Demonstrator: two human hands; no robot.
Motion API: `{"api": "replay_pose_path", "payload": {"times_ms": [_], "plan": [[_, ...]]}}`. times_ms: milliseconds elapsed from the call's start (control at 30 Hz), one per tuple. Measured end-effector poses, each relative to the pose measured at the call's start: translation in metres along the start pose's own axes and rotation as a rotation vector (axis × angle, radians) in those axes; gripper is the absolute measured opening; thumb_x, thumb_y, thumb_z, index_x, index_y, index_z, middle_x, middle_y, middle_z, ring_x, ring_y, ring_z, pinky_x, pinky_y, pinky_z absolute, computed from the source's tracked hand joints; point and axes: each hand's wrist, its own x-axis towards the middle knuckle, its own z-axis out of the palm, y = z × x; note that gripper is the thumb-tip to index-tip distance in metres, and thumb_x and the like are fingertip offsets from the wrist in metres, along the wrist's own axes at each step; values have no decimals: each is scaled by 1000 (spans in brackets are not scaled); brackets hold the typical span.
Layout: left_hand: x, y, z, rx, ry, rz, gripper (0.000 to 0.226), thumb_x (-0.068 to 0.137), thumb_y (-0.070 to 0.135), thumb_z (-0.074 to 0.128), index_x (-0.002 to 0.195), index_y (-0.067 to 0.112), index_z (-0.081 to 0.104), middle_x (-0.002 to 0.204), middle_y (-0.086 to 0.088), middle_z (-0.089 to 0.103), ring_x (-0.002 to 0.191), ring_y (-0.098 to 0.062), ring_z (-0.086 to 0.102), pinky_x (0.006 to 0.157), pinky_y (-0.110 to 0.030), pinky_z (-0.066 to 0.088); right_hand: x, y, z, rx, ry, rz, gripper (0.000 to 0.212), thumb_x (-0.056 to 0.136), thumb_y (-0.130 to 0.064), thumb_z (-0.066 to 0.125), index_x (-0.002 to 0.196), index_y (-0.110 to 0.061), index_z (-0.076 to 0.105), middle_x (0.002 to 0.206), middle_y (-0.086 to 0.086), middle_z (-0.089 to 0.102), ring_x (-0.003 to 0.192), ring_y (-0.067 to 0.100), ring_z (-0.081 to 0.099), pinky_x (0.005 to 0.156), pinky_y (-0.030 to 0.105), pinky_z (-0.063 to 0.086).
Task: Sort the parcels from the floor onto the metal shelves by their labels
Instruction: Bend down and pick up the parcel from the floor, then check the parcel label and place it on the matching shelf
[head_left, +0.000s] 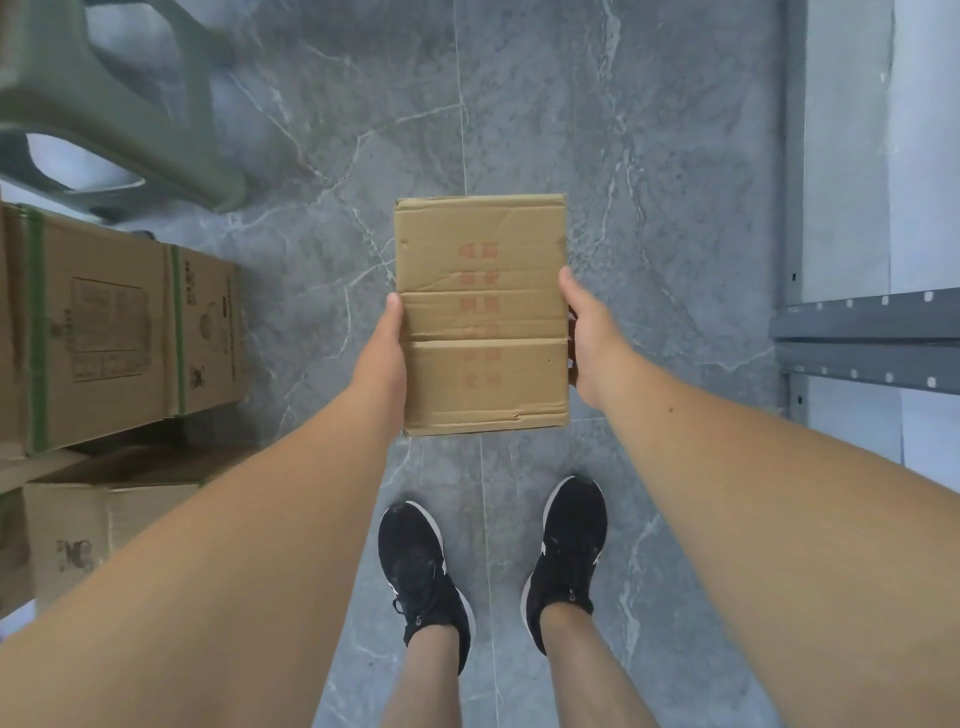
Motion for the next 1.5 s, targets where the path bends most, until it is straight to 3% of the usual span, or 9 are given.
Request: {"api": "replay_pose_path", "payload": {"times_ms": [100, 167, 267, 433, 900, 1033, 1133, 1333, 1500], "plan": [[-2, -3, 2, -11, -3, -17, 69, 90, 87, 45, 126, 35, 74, 128, 0, 77, 118, -29, 73, 112, -58, 51, 2, 7, 3, 95, -47, 10, 60, 98, -75, 54, 123, -28, 81, 110, -3, 87, 106, 22, 80, 78, 39, 63], [-5, -4, 2, -20, -10, -28, 72, 91, 87, 44, 128, 33, 74, 128, -2, 77, 118, -31, 73, 113, -59, 51, 3, 9, 4, 149, -63, 26, 65, 97, -76, 56, 131, -26, 79, 125, 4, 83, 115, 28, 78, 93, 49, 64], [-11, -4, 3, -35, -17, -26, 73, 91, 87, 42, 125, 33, 76, 125, -3, 79, 116, -32, 74, 112, -61, 51, 0, 6, 4, 163, -63, 45, 75, 94, -77, 58, 148, -25, 68, 147, 8, 71, 136, 36, 65, 118, 61, 49], [-42, 14, 4, -27, 11, -17, 74, 92, 88, 39, 126, 33, 75, 129, -4, 76, 119, -32, 72, 114, -60, 49, -25, -11, 8, 151, -36, 25, 87, 92, -79, 58, 162, -28, 53, 167, 5, 52, 156, 33, 46, 130, 60, 33], [-186, 160, -5, -34, -9, 184, 91, 82, 92, 47, 147, 30, 63, 142, -5, 68, 130, -33, 64, 119, -60, 44, -157, -159, 39, 146, -55, -227, 100, 85, -84, 58, 168, -31, 41, 176, 2, 39, 162, 29, 35, 134, 61, 23], [-242, 215, -8, 22, 57, 282, 92, 81, 93, 47, 145, 29, 59, 109, 6, 65, 123, -29, 61, 119, -59, 42, -215, -207, 47, 177, -56, -292, 106, 81, -87, 58, 168, -31, 40, 176, 4, 38, 162, 31, 35, 132, 63, 25], [-295, 257, -11, 35, 74, 344, 87, 81, 93, 48, 141, 30, 58, 103, 7, 62, 118, -29, 61, 119, -58, 43, -263, -248, 53, 199, -89, -365, 104, 83, -86, 58, 168, -30, 41, 177, 5, 37, 163, 31, 35, 132, 64, 24], [-403, 326, -17, 5, 23, 536, 92, 92, 85, 46, 160, 22, 47, 161, -8, 52, 147, -35, 49, 127, -55, 33, -366, -334, 61, 214, -128, -554, 92, 88, -81, 59, 164, -30, 49, 174, 5, 42, 160, 31, 39, 131, 62, 28], [-498, 374, -21, -48, 66, 689, 89, 94, 82, 47, 157, 19, 50, 157, -6, 54, 144, -31, 50, 127, -54, 31, -466, -390, 71, 219, -142, -655, 98, 83, -84, 60, 166, -37, 43, 174, 2, 42, 159, 31, 40, 132, 61, 27]]}}
